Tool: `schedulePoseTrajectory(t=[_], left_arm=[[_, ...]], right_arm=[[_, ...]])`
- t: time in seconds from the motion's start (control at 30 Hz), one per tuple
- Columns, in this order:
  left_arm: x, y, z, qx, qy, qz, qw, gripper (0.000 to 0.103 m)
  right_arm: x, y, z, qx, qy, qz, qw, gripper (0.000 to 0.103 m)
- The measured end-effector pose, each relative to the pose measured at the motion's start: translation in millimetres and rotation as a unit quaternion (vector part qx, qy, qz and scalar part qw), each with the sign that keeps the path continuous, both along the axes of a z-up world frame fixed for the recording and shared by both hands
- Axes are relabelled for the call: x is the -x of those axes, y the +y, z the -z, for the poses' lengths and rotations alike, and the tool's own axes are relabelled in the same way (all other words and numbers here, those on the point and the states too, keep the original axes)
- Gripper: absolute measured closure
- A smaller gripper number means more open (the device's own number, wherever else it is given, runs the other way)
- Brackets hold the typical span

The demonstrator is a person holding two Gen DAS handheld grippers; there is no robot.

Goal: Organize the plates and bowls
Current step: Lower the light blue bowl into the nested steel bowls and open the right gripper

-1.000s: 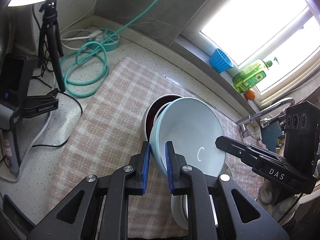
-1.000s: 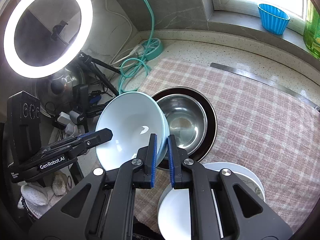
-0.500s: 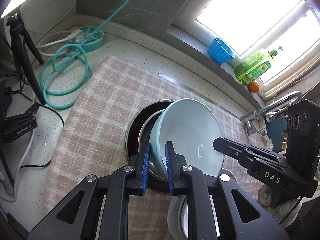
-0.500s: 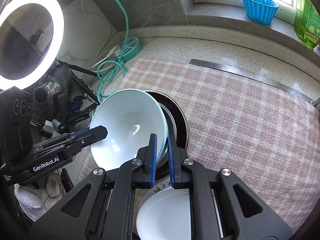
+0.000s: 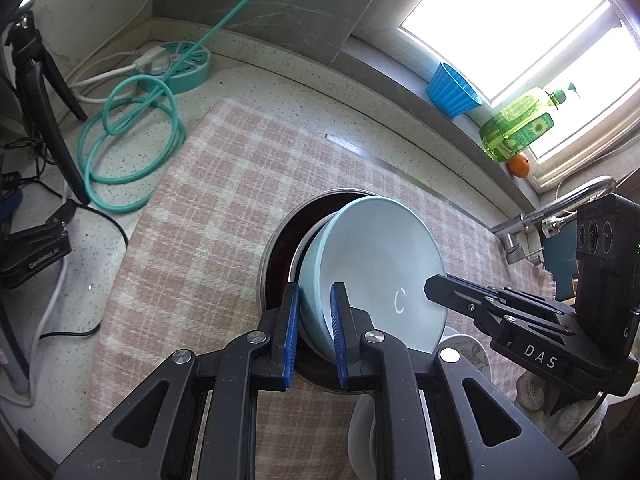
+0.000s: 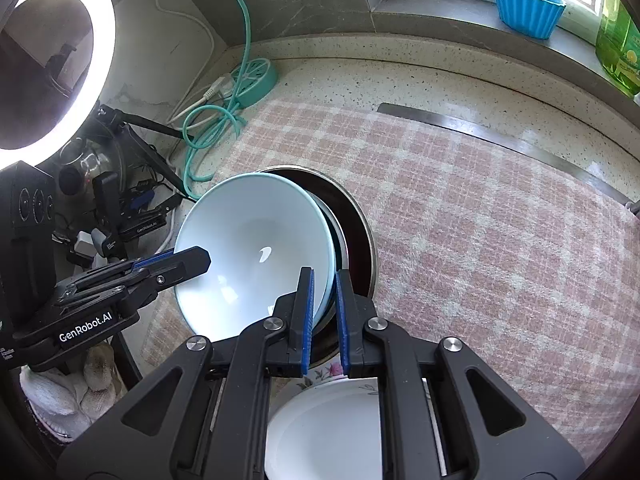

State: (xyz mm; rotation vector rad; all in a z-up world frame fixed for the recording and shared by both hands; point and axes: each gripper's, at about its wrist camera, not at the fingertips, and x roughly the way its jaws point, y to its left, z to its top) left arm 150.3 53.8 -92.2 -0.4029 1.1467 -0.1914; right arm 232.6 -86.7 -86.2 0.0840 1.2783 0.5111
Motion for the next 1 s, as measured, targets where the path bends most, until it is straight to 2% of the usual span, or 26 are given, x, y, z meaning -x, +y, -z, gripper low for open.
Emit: schedulePoseTrajectory(t=[0.83,0.87,0.93,1.0], left_arm=[[-3.3,-3.5,6.2,-0.019,0.003,0.013,0.9997,0.089],[-3.1,-3.3,5.7,-0.021,0.003,0.012,0.9997,0.089],[-2.5,-2.9,3.8,-0.021,-0.001,0.011,0.9997,0.089],[-2.4,-2.0,2.1,-0.021,-0.001,0.011,0.9997,0.089]], right_arm=[[0.6,6.1,3.8,0.025,-0.007,-0.004,1.0,0.092],[0.7,6.1,3.6,0.026,-0.008,-0.005,1.0,0.09],[0.6,4.9,2.8,0.026,-0.011,-0.005,1.0,0.078],[1.5,3.6,0.1,0.018,-0.015,-0.004,1.0,0.057]])
